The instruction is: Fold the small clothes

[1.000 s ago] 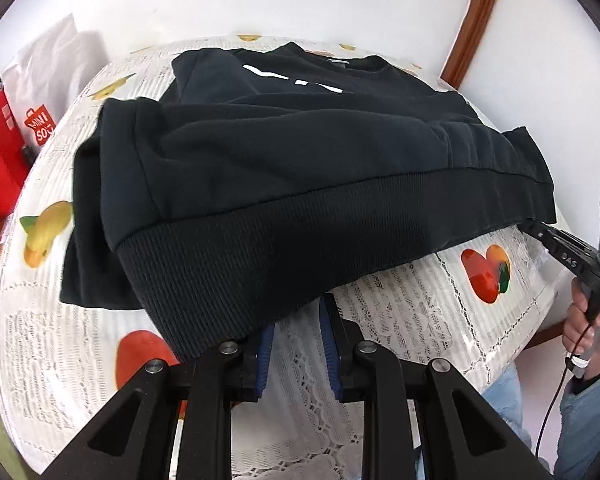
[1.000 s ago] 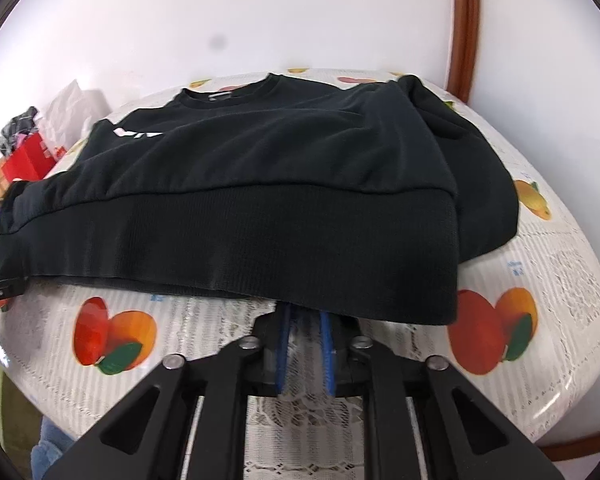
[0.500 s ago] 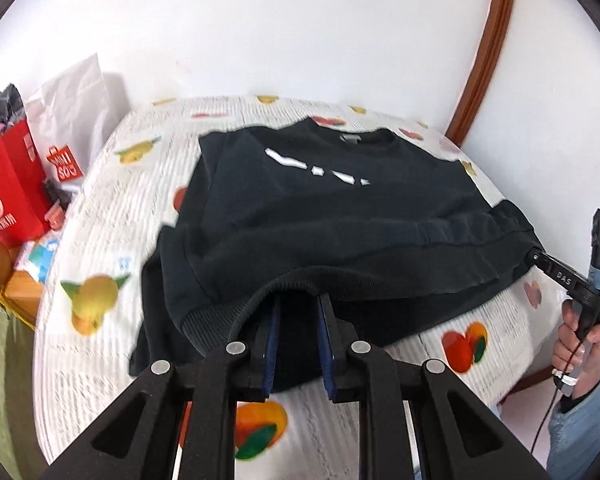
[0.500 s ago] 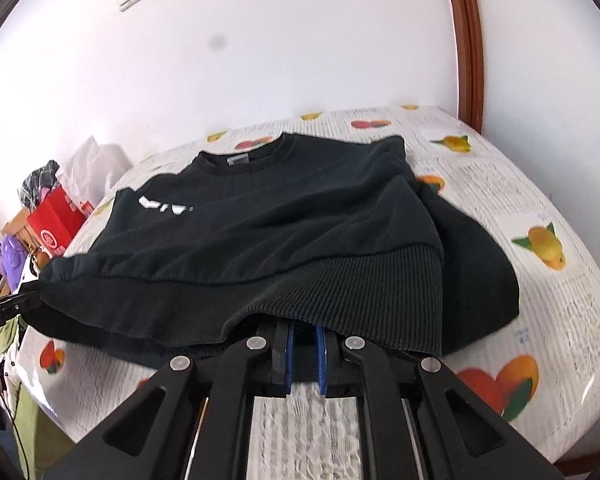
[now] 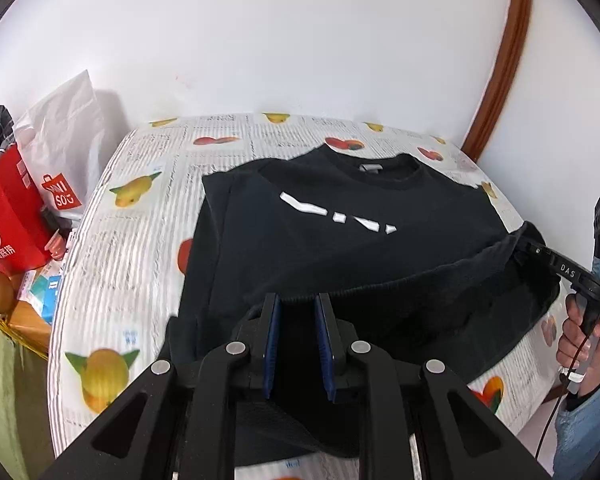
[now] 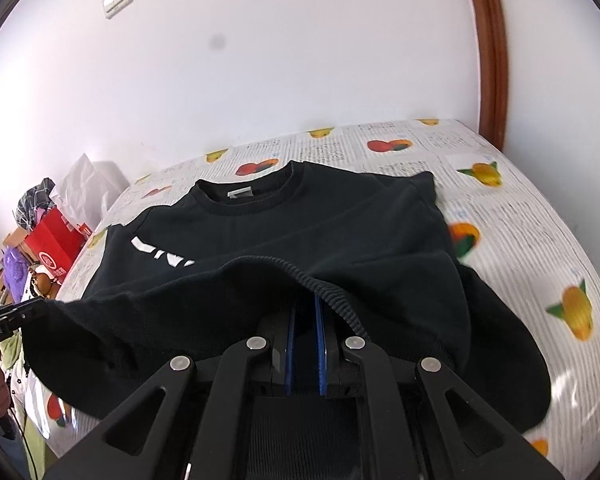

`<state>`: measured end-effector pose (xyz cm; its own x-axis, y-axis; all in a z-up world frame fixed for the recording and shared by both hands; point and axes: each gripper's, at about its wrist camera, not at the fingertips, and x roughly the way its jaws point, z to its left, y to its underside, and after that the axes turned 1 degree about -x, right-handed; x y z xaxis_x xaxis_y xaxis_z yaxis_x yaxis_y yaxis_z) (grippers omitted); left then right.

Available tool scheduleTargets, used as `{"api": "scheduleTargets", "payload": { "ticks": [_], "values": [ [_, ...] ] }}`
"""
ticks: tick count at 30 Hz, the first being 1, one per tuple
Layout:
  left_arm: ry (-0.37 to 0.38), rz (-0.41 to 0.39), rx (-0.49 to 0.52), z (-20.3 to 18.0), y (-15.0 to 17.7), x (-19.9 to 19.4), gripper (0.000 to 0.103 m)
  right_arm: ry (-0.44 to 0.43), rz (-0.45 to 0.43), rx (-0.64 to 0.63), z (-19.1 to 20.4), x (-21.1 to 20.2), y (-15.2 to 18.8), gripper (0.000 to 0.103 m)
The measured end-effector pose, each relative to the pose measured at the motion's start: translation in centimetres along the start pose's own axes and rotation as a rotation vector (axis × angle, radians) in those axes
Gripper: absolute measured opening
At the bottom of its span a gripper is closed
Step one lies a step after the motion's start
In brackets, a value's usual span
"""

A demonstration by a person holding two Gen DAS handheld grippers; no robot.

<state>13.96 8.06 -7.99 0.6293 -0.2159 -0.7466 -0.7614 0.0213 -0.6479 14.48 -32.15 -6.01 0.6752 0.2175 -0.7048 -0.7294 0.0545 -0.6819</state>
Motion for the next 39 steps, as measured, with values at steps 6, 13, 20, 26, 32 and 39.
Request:
{"api": "scheduleTargets", "payload": {
  "ticks": [6, 13, 20, 26, 32, 39],
  "values": [
    [0.028, -0.006, -0.014, 0.2, -1.1, 0.4, 0.018, 0.053, 0.067, -0.006, 0.4, 2.9, -1.3, 0.008],
    [0.111, -0.044, -0.020, 0.6, -0.4, -1.5, 0.026, 0.137, 0.144, -0.052, 1.0, 5.7, -1.1, 0.008],
    [0.064, -0.102, 0.047, 2.5, 2.3, -5.1, 0.040, 0.135, 0.148, -0.058, 1.2, 3.9, -1.2, 0.012],
    [0.060, -0.059, 0.026, 4.8, 4.7, -5.3, 0.040, 0.098, 0.076, -0.107, 1.7, -0.7, -0.8, 0.026],
    [0.072, 0.010, 0.053, 4.7, 7.2, -3.8, 0.040, 0.134, -0.010, -0.089, 0.3, -5.4, -0.4, 0.029],
    [0.056, 0.056, 0.114, 2.7, 8.5, -1.7, 0.040, 0.262, 0.034, -0.045, -4.5, -7.0, 2.3, 0.028]
  ]
}}
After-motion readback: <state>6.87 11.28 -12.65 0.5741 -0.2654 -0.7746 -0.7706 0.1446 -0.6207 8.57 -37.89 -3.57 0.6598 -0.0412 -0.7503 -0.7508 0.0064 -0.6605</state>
